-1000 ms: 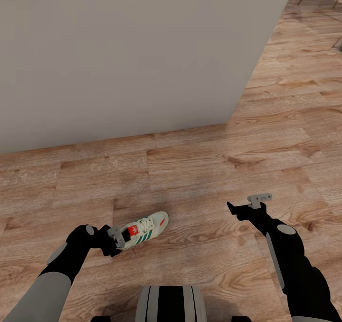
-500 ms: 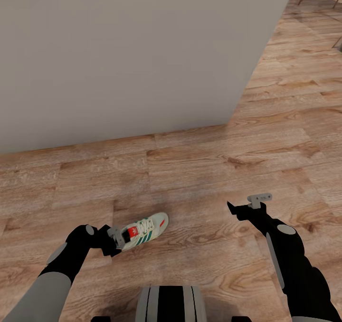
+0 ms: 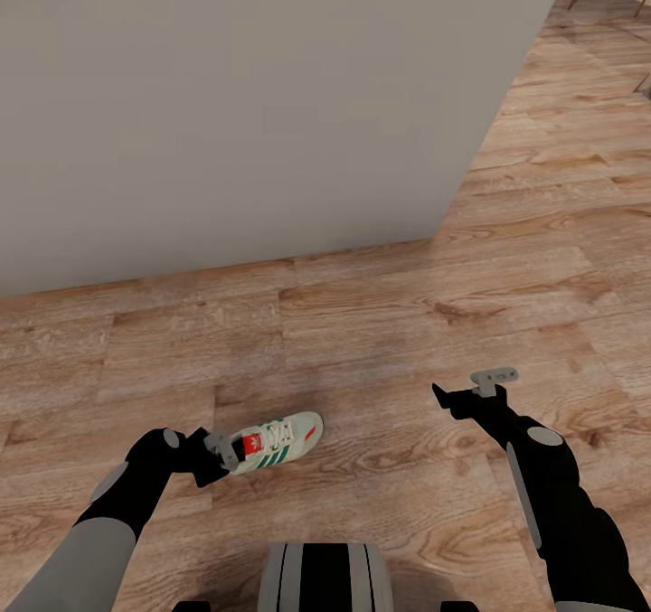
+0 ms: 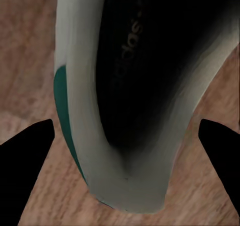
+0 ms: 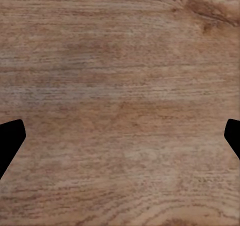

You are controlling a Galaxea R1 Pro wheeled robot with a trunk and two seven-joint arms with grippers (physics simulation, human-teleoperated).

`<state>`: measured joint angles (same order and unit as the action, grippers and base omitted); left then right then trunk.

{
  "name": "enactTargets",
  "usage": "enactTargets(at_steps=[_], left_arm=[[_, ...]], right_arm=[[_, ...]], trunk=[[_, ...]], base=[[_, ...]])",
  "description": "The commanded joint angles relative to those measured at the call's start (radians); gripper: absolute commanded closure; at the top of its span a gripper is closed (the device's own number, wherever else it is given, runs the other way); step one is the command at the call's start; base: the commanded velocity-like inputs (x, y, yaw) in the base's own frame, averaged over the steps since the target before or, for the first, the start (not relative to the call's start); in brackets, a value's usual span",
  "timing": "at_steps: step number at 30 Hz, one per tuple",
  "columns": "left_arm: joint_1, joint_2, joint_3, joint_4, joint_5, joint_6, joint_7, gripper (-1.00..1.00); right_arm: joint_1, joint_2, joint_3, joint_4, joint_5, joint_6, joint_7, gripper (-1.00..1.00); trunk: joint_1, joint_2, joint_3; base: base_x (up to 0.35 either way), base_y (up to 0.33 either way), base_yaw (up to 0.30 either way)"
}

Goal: Pick up the two gym shoes and the two sandals from the corridor floor and place them onto the hallstand (shoe rack) in the corridor, making sure they are on the rack and not on the floor. Arrange them so the two gym shoes are next to each other and the two sandals are next to each other.

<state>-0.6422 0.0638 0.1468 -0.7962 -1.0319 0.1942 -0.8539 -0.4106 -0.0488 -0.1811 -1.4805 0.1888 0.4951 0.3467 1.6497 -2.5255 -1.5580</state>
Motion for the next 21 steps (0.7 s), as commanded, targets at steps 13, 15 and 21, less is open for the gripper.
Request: enactTargets(at_steps=[13, 15, 21], left_arm=[[0.001, 0.001, 0.002, 0.003, -0.002, 0.005, 0.011, 1.00], [0.001, 0.001, 0.002, 0.003, -0.002, 0.005, 0.011, 1.00], [0.001, 0.001, 0.002, 0.003, 0.001, 0.005, 0.012, 1.00]], right_arm=[[-0.001, 0.001, -0.001, -0.001, 0.011, 0.004, 0.009, -1.00], [-0.001, 0.001, -0.001, -0.001, 0.011, 0.003, 0.009, -1.00], [-0.001, 0.000, -0.001, -0.001, 0.011, 0.004, 0.009, -1.00]], trunk=[[0.000, 0.000, -0.001], [0.000, 0.000, -0.001], [0.000, 0.000, -0.001]], base=[[0.000, 0.000, 0.000], [0.000, 0.000, 0.000], [0.000, 0.000, 0.000]])
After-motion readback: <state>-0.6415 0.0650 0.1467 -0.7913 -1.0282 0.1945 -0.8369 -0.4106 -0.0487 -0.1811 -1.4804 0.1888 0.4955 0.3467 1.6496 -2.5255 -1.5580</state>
